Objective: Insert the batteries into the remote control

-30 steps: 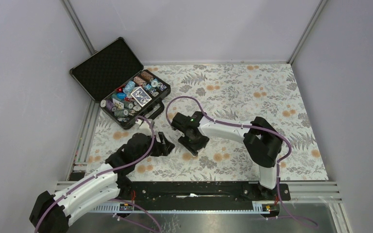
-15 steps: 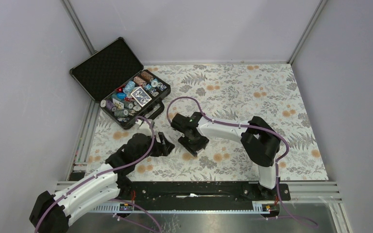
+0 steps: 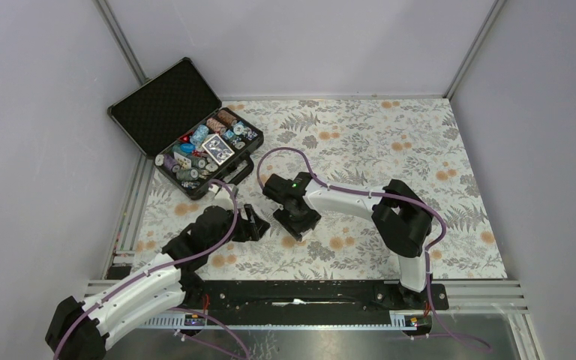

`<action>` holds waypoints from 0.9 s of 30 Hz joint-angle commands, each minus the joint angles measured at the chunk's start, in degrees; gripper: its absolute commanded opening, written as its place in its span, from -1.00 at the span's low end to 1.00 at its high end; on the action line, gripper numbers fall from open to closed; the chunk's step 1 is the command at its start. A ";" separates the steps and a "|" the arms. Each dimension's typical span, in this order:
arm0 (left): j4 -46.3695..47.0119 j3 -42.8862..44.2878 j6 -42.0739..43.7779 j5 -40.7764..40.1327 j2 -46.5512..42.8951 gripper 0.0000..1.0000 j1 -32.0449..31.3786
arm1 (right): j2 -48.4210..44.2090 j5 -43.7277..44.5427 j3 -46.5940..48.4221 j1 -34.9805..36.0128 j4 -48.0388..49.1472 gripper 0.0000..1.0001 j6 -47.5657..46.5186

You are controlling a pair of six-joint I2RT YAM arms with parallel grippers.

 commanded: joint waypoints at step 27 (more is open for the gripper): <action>2.41 -0.41 -0.01 0.22 0.05 0.48 0.22 | -0.77 -0.54 -1.57 0.47 -0.31 -0.57 2.43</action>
